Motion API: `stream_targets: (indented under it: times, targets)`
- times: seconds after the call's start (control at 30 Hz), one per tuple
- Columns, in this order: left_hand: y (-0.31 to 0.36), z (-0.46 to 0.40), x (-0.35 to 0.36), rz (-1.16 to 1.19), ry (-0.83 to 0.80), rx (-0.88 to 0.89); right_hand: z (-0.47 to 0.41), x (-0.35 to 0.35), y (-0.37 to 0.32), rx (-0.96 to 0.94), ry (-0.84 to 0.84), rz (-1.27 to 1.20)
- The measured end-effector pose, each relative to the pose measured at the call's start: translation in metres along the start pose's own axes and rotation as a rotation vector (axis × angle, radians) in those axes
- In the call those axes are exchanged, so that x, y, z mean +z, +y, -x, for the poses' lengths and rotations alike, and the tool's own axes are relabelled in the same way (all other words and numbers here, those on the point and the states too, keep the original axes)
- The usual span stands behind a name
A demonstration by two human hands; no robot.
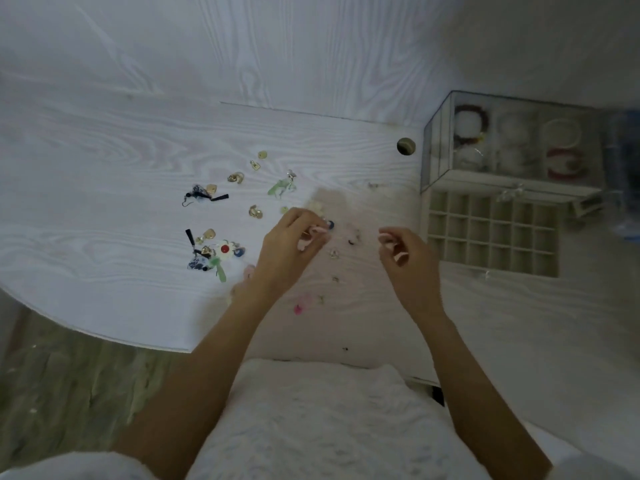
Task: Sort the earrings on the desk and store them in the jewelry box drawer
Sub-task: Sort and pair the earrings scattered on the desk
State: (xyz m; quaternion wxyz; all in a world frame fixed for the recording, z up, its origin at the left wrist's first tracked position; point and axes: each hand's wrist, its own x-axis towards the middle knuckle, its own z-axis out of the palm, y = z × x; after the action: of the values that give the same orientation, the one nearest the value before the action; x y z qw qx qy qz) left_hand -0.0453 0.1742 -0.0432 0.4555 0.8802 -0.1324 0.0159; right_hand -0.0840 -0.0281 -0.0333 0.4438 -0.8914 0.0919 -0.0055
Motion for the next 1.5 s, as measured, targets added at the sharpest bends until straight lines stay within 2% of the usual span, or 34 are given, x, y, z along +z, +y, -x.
stream_targets:
  times: [0.1, 0.27, 0.37, 0.6, 0.7, 0.8, 0.9, 1.07, 1.17, 1.37, 1.5]
  targets:
    - [0.028, 0.020, 0.029, 0.092, -0.170, 0.011, 0.043, -0.023, 0.035, 0.146, 0.049, 0.051]
    - [0.052, 0.065, 0.092, 0.001, -0.452, -0.077, 0.084, -0.049, 0.084, 0.230, 0.068, 0.235]
    - [0.055, 0.074, 0.112, -0.027, -0.438, -0.130, 0.092, -0.053, 0.095, 0.230, 0.050, 0.252]
    - [0.062, 0.087, 0.130, -0.113, -0.279, -0.095, 0.104, -0.064, 0.101, 0.224, 0.035, 0.194]
    - [0.064, 0.091, 0.130, -0.115, -0.219, -0.167, 0.101, -0.059, 0.098, 0.175, 0.010, 0.179]
    - [0.072, 0.091, 0.134, -0.088, -0.268, -0.182, 0.098, -0.050, 0.095, 0.133, -0.034, 0.208]
    - [0.082, 0.084, 0.149, -0.112, -0.327, -0.141, 0.094, -0.052, 0.096, 0.138, 0.039, 0.222]
    - [0.101, 0.063, 0.178, -0.230, -0.347, 0.005, 0.079, -0.071, 0.111, 0.257, 0.140, 0.245]
    - [0.103, 0.054, 0.189, -0.249, -0.317, -0.005, 0.073, -0.076, 0.114, 0.277, 0.165, 0.223]
    - [0.111, 0.045, 0.195, -0.195, -0.327, -0.104, 0.065, -0.070, 0.109, 0.270, 0.096, 0.092]
    - [0.111, 0.048, 0.181, -0.076, -0.339, -0.066, 0.069, -0.076, 0.101, 0.210, 0.058, 0.166]
